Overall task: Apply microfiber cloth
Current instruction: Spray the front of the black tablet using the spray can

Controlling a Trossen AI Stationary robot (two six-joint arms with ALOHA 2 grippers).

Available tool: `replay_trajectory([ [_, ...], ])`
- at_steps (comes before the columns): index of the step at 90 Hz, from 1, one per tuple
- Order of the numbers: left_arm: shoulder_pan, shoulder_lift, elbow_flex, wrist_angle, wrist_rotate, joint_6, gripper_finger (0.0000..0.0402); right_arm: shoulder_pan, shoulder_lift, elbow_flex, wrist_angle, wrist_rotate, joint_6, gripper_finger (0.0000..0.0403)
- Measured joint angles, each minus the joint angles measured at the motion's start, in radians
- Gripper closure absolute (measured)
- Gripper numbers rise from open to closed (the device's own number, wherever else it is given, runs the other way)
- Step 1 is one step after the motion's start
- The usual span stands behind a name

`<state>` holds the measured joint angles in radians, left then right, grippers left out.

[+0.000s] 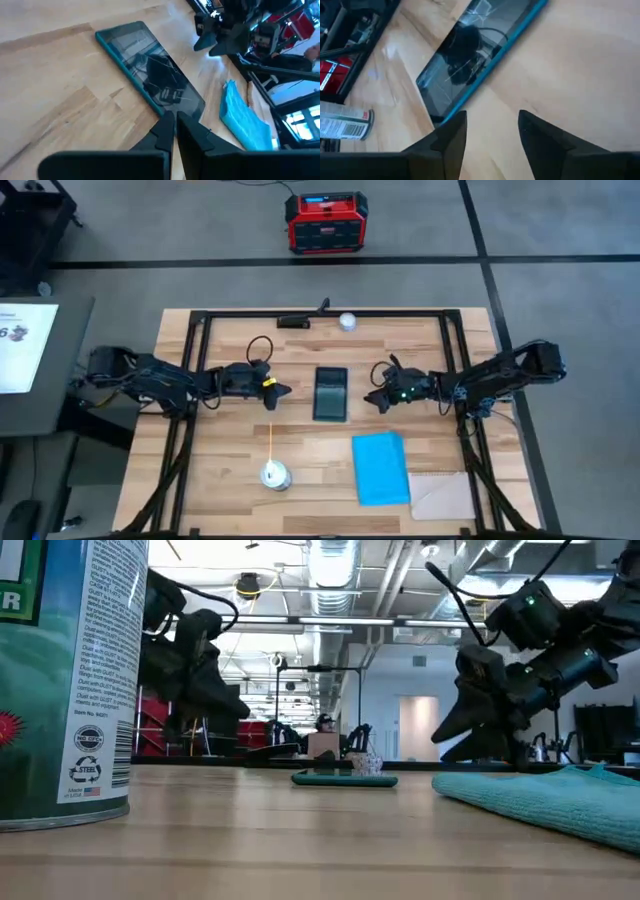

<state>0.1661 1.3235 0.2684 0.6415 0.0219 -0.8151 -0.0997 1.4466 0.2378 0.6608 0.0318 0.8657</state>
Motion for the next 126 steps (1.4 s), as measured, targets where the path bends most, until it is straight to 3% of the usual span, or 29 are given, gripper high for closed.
replay_trajectory([
  [31, 0.042, 0.112, 0.02, -0.002, 0.009, -0.072, 0.0402, 0.021, 0.197, 0.069, 0.174, 0.032, -0.014, 0.0234],
  [69, 0.103, 0.424, 0.264, 0.019, 0.196, -0.061, 0.0402, 0.046, 0.231, 0.09, 0.193, 0.035, -0.006, 0.0235],
  [90, 0.105, 0.437, 0.289, 0.003, 0.217, -0.062, 0.0402, 0.084, 0.231, 0.088, 0.222, 0.103, 0.118, 0.0235],
  [126, 0.105, 0.438, 0.288, 0.002, 0.23, -0.045, 0.0402, 0.063, 0.231, 0.036, 0.312, 0.098, 0.309, 0.0235],
])
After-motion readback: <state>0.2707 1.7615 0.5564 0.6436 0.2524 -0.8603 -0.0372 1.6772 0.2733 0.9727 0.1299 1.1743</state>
